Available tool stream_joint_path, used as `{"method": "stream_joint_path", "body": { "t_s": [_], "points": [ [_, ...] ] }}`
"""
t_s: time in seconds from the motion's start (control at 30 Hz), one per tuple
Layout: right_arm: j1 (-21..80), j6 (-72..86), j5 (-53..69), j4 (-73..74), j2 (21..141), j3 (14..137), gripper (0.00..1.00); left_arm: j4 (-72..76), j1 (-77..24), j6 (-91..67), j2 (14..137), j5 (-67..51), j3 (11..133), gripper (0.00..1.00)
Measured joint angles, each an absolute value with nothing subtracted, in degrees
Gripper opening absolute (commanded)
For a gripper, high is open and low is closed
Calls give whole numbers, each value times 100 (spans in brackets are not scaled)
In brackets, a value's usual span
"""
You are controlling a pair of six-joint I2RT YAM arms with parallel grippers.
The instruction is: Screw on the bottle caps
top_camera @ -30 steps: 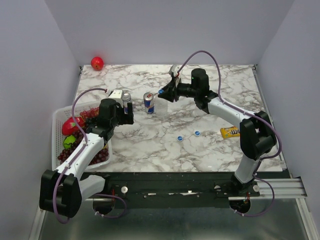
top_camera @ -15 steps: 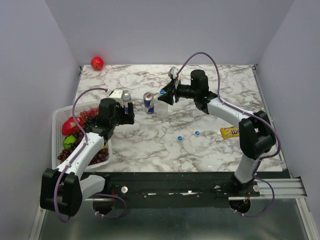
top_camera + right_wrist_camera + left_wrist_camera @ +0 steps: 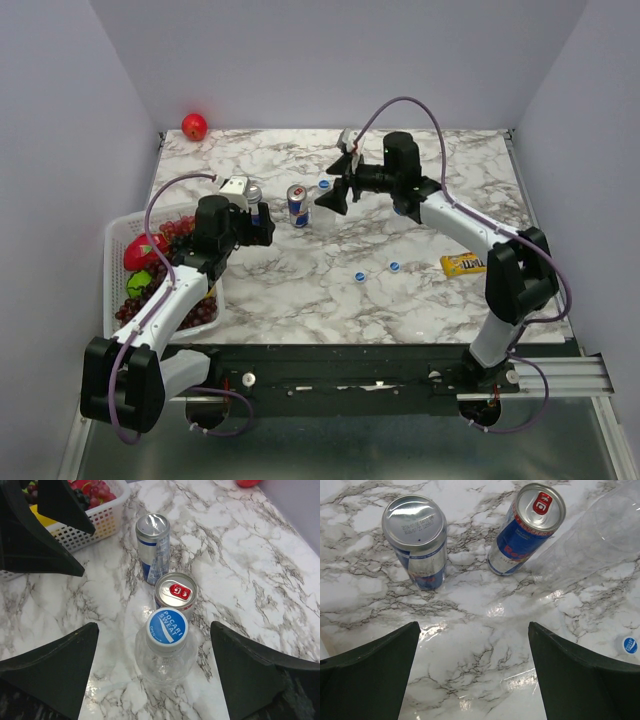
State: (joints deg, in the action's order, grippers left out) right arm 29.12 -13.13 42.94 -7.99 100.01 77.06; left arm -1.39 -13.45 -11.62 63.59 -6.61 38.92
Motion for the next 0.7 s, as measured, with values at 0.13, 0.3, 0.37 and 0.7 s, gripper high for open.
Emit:
{"method": "stream_joint_path", "body": {
  "t_s": [0.13,0.3,0.37,0.7],
  "points": [
    [2877,-1284,3881,5,9424,8344,97,123,-1345,-1103,6326,-1066,3804,99],
    [2244,-1264,3175,751,8442,8794,92,285,-1352,-814,6320,-1702,3822,99],
    [1741,-1267,3028,978,8112,8792,90,165,-1363,-541,6366,-1992,3957,99],
    [333,-1518,3774,2119,7905,8340,94,-504,-1400,148,6530,-2670,4982,99]
  ]
}}
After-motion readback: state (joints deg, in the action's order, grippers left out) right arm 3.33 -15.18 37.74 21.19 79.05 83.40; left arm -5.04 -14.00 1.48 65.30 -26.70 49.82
